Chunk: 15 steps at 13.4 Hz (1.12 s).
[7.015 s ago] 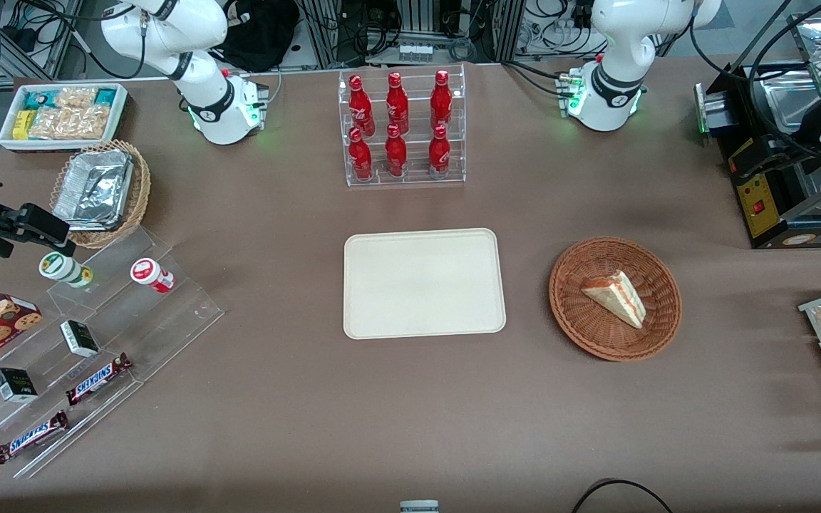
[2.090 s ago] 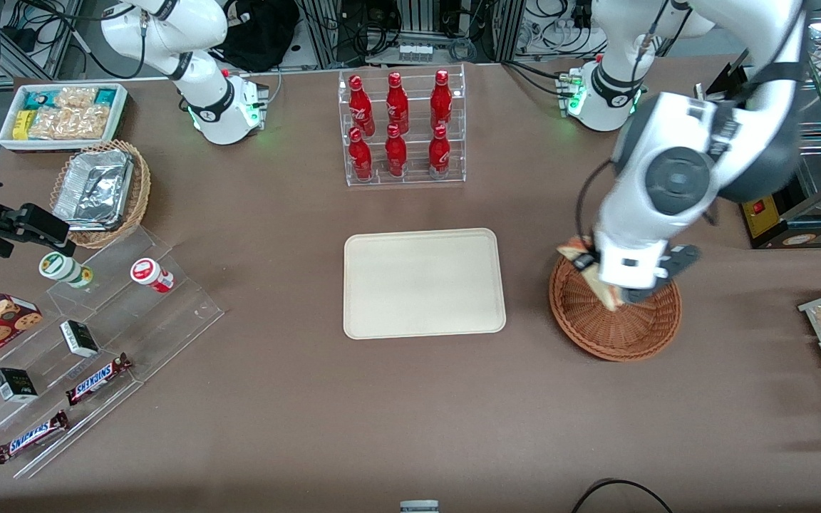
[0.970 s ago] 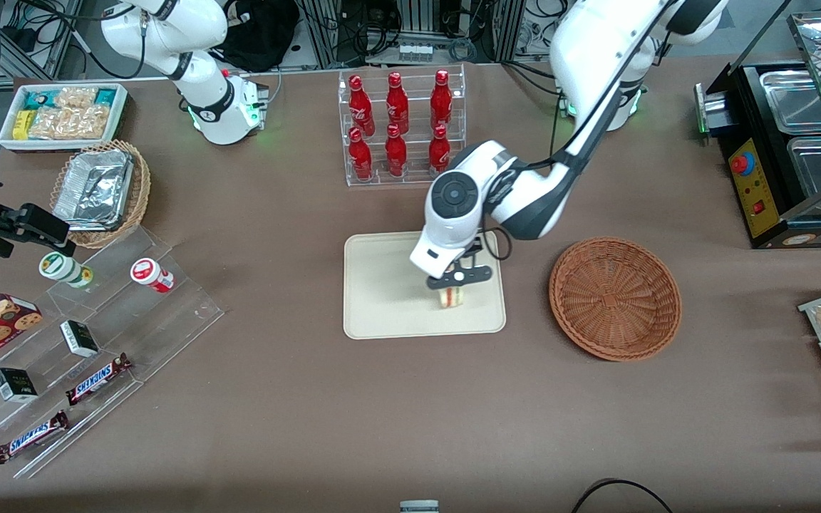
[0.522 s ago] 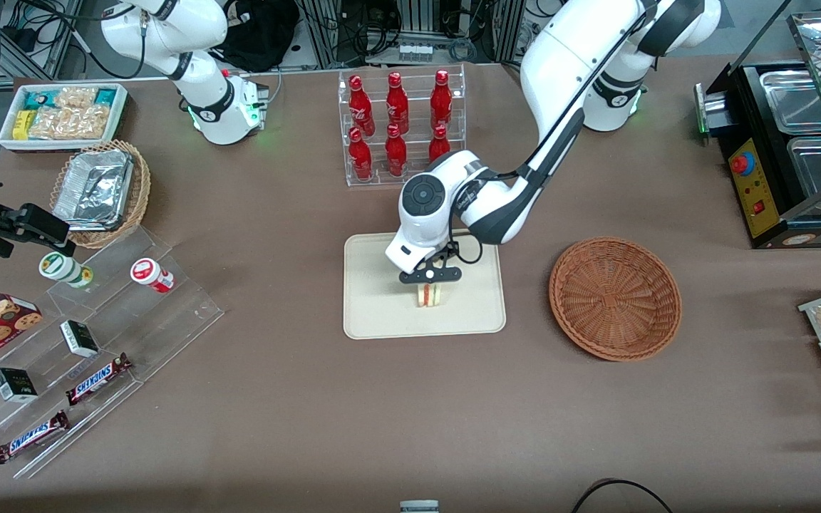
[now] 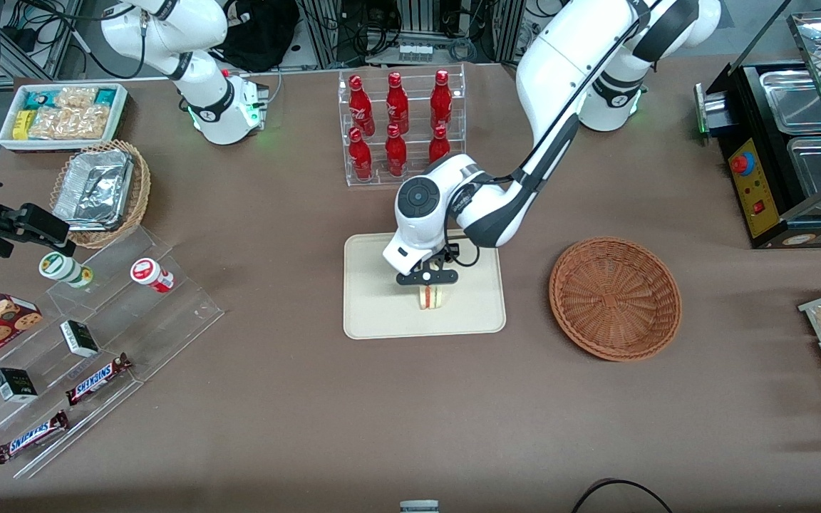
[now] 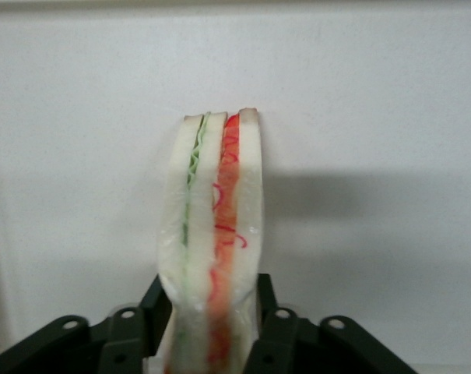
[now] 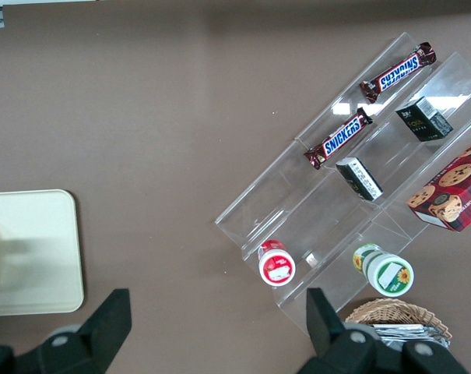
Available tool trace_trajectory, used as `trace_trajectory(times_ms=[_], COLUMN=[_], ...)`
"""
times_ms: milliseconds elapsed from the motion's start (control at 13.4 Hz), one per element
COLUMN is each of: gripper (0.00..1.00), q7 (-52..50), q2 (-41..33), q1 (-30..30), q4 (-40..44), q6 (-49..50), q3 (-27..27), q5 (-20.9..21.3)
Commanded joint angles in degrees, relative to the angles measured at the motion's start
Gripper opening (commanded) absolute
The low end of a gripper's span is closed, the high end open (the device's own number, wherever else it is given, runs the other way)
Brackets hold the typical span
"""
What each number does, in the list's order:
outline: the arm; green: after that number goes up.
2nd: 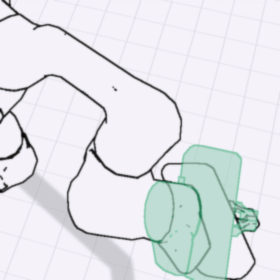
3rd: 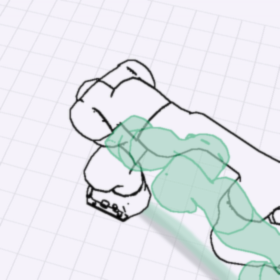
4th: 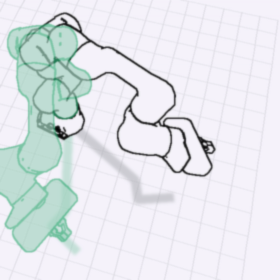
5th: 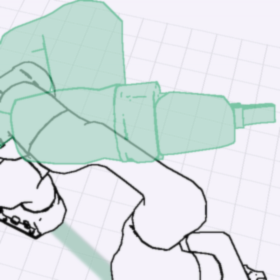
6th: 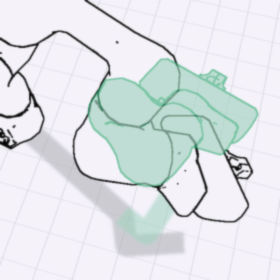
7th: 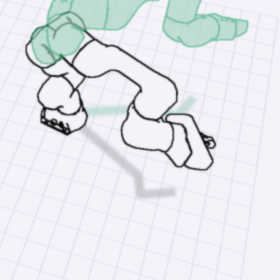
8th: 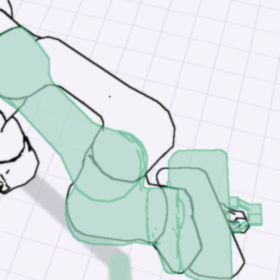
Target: Place sandwich from basket to tray
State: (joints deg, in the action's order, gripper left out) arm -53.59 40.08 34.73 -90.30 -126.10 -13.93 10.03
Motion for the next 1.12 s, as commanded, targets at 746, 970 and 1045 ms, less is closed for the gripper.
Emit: trace_trajectory(times_ms=[746, 970, 1045], gripper=[1.0, 1.0, 1.0], q7=[1.09, 10.75, 14.53], q2=[-26.79, -32.86, -34.35], q1=[-13.43, -22.12, -24.68], q4=[-0.49, -0.14, -0.14], q6=[30.71, 39.78, 41.19], q3=[0.57, 0.66, 0.66], q5=[-9.49, -10.3, -10.3])
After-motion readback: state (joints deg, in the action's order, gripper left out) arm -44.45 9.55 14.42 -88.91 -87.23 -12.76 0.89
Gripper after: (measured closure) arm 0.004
